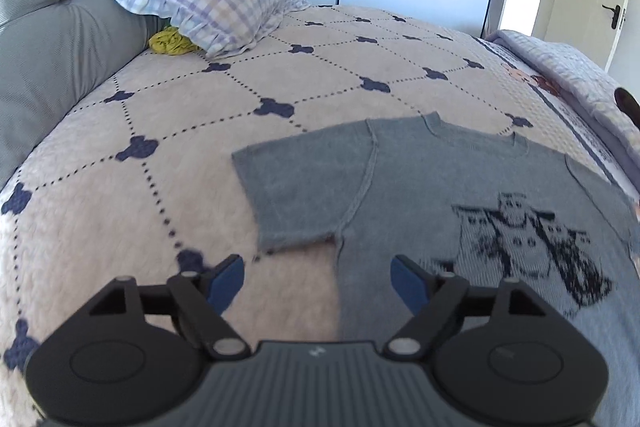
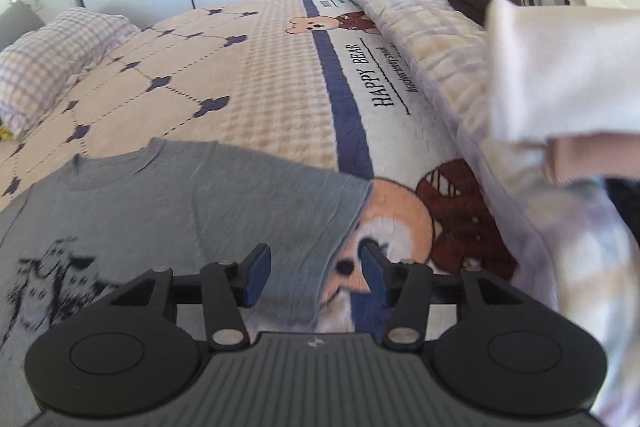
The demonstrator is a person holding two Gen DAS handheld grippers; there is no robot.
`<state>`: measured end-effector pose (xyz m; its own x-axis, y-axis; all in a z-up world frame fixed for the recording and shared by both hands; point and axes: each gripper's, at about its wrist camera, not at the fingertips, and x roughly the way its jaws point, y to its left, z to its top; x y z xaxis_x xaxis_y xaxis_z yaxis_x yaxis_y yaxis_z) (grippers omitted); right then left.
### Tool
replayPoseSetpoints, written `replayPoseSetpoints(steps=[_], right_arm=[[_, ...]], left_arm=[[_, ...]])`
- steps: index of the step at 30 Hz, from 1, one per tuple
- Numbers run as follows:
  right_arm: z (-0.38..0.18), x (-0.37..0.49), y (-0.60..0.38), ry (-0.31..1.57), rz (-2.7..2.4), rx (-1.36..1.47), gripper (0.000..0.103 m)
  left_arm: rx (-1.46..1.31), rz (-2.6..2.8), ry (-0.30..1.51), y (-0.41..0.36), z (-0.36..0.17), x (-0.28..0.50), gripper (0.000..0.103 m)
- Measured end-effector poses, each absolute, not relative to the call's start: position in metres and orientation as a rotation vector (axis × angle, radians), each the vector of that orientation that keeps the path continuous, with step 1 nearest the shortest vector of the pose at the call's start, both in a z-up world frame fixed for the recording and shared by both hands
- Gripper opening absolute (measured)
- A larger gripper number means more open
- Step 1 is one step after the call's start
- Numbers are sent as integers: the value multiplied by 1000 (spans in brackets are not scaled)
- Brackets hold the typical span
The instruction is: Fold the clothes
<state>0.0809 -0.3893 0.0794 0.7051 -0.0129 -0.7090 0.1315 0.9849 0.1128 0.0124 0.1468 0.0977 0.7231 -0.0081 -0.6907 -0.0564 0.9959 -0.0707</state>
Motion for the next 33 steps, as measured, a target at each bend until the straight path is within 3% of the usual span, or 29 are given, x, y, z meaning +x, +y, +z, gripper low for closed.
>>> replayPoseSetpoints(steps=[13, 15, 16, 17, 19, 33], right_arm=[[32, 142, -403, 821, -226, 215, 56], [31, 142, -397, 804, -202, 157, 47], [32, 143, -396, 802, -184, 149, 35], [33, 143, -395, 802, -179, 134, 17], [37, 143, -390, 796, -202, 72, 6], [64, 122, -366, 648, -210, -39, 5]], left_arm=[[-133, 55, 823, 144, 73, 19, 82], [-120, 54, 834, 143, 69, 20, 82], [-120, 57, 837, 143, 68, 20, 82], [-119, 60, 840, 143, 66, 21, 82], [-121, 63, 841, 142, 65, 24, 82], [-84, 51, 868, 139, 40, 30, 82]])
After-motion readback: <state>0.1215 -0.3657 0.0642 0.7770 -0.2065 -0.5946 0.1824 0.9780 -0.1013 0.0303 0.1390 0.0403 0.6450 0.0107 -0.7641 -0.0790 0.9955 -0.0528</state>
